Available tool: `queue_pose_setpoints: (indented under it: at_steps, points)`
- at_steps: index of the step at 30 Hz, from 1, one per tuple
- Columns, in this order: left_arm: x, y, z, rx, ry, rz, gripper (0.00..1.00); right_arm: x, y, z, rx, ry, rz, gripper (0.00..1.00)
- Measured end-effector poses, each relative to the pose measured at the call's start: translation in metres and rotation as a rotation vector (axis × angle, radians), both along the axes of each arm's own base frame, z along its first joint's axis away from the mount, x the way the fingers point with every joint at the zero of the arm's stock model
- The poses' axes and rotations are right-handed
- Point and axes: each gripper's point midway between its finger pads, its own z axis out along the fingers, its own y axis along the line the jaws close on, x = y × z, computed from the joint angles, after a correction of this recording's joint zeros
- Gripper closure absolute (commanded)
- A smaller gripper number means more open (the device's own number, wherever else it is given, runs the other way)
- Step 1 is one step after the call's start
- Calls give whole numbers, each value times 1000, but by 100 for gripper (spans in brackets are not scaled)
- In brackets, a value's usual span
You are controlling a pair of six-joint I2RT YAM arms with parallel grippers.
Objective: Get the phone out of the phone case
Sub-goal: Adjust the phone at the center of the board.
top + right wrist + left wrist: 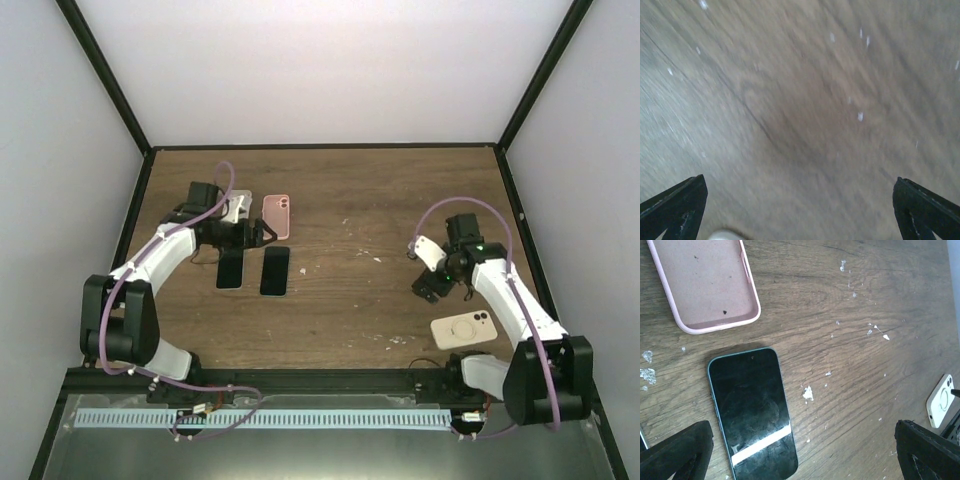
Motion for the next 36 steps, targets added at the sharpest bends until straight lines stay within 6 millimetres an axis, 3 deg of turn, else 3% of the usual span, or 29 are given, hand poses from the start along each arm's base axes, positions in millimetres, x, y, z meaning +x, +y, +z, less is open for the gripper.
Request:
queue_pose_setpoints:
  at_steps: [6, 10, 15, 24, 36]
  points:
    - [4, -1, 3, -10, -13, 9, 0, -32, -50, -21, -49, 102, -125, 0]
    - [5, -3, 5, -18, -23, 3, 0, -45, -70, -29, -69, 147, -196, 0]
    - [4, -6, 6, -30, -22, -7, 0, -57, -77, -38, -80, 194, -228, 0]
    - [10, -9, 12, -46, -26, -18, 0, -97, -92, -60, -150, 266, -195, 0]
    - [12, -10, 5, -51, 4, -17, 0, -110, -104, -59, -287, 230, -25, 0]
